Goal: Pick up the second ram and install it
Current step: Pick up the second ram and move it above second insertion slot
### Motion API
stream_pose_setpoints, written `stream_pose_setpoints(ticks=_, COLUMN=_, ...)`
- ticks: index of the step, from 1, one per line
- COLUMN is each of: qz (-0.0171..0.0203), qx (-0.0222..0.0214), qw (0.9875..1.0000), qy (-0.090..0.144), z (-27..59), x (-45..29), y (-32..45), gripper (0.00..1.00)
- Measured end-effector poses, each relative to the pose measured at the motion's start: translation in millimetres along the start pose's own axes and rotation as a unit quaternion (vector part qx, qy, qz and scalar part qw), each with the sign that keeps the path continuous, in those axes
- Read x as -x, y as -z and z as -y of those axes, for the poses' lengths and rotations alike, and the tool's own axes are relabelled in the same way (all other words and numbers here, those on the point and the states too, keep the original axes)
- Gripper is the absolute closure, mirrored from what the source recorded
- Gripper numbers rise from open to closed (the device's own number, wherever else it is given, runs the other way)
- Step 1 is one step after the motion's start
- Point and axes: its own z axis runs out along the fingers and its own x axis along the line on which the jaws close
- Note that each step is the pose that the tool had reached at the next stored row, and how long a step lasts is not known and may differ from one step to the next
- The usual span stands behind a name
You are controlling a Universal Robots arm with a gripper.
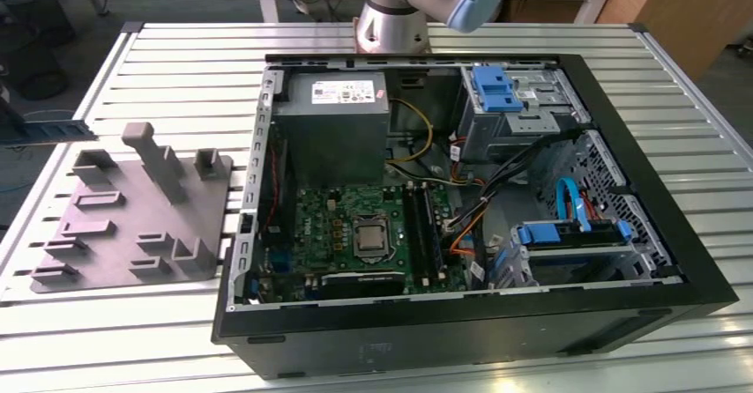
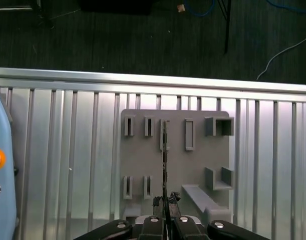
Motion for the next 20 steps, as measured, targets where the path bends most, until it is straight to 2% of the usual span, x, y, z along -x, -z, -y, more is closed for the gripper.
stream_pose_setpoints(ticks=20, qz=0.0001, qx=0.0031, qw=1.0, qy=0.0, z=89.8, x=-1.2, y=1.6, gripper=0.86)
